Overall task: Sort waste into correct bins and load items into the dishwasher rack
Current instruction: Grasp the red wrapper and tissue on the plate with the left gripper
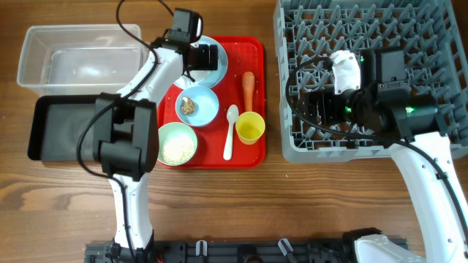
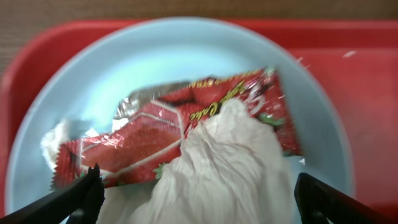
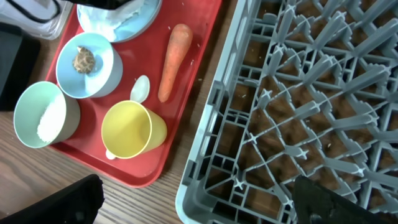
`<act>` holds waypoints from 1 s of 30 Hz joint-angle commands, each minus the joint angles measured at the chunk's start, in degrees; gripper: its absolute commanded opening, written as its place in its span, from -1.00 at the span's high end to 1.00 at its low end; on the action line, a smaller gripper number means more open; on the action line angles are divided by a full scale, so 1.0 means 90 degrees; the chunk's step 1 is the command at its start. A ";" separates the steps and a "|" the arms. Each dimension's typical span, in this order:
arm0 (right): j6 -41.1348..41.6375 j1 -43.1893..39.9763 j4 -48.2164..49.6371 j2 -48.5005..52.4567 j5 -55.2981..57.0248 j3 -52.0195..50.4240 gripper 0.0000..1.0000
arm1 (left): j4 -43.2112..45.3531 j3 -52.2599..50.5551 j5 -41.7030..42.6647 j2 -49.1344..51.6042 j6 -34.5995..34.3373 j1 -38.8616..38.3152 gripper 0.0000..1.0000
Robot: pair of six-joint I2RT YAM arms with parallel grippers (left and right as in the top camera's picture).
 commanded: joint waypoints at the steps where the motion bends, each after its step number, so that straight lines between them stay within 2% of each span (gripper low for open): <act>1: -0.0112 0.0012 -0.0083 0.0053 -0.0083 0.0117 -1.00 | 0.0114 0.0075 -0.0095 0.0486 0.0236 0.0051 -1.00; 3: -0.0109 0.0012 -0.0131 0.0053 -0.0083 0.0117 -0.99 | 0.0189 0.0075 -0.0070 0.0716 0.0228 0.0053 -0.99; 5: -0.0107 0.0012 -0.0151 0.0053 -0.0083 0.0117 -0.99 | 0.0172 0.0075 -0.0070 0.0755 0.0228 0.0046 -0.21; 6: -0.0107 0.0012 -0.0151 0.0053 -0.0083 0.0117 -0.99 | 0.0172 0.0075 -0.0070 0.0753 0.0228 0.0046 0.62; 7: -0.0107 0.0012 -0.0148 0.0053 -0.0083 0.0117 -0.99 | 0.0170 0.0075 -0.0070 0.0753 0.0226 0.0046 0.92; 10: -0.0107 0.0012 -0.0148 0.0053 -0.0083 0.0117 -0.99 | 0.0158 0.0078 -0.0068 0.0571 0.0185 0.0046 0.92; 14: -0.0107 0.0012 -0.0148 0.0053 -0.0083 0.0117 -0.99 | 0.0010 0.0279 -0.0068 -0.0532 -0.0386 0.0117 0.92; 17: -0.0080 0.0012 -0.0138 0.0053 -0.0083 0.0117 -0.99 | -0.0527 0.0369 -0.0160 -0.2589 -0.0517 0.0510 0.92; 18: -0.0078 0.0012 -0.0138 0.0053 -0.0083 0.0117 -1.00 | -0.0636 0.0369 -0.0289 -0.2761 -0.0520 0.0661 0.92; 23: -0.0034 0.0012 -0.0138 0.0053 -0.0085 0.0117 -0.99 | -0.0971 0.0367 -0.0580 -0.2759 -0.0520 0.1928 0.92; 28: 0.0058 0.0012 -0.0146 0.0053 -0.0085 0.0117 -0.99 | -0.0763 0.0367 -0.0573 -0.1948 -0.0517 0.3140 0.92; 29: 0.0056 0.0012 -0.0141 0.0053 -0.0083 0.0117 -0.99 | -0.0719 0.0367 -0.0559 -0.1778 -0.0517 0.3232 0.91; 30: 0.0053 0.0012 -0.0143 0.0053 -0.0083 0.0117 -1.00 | -0.0680 0.0367 -0.0544 -0.1566 -0.0520 0.3325 0.73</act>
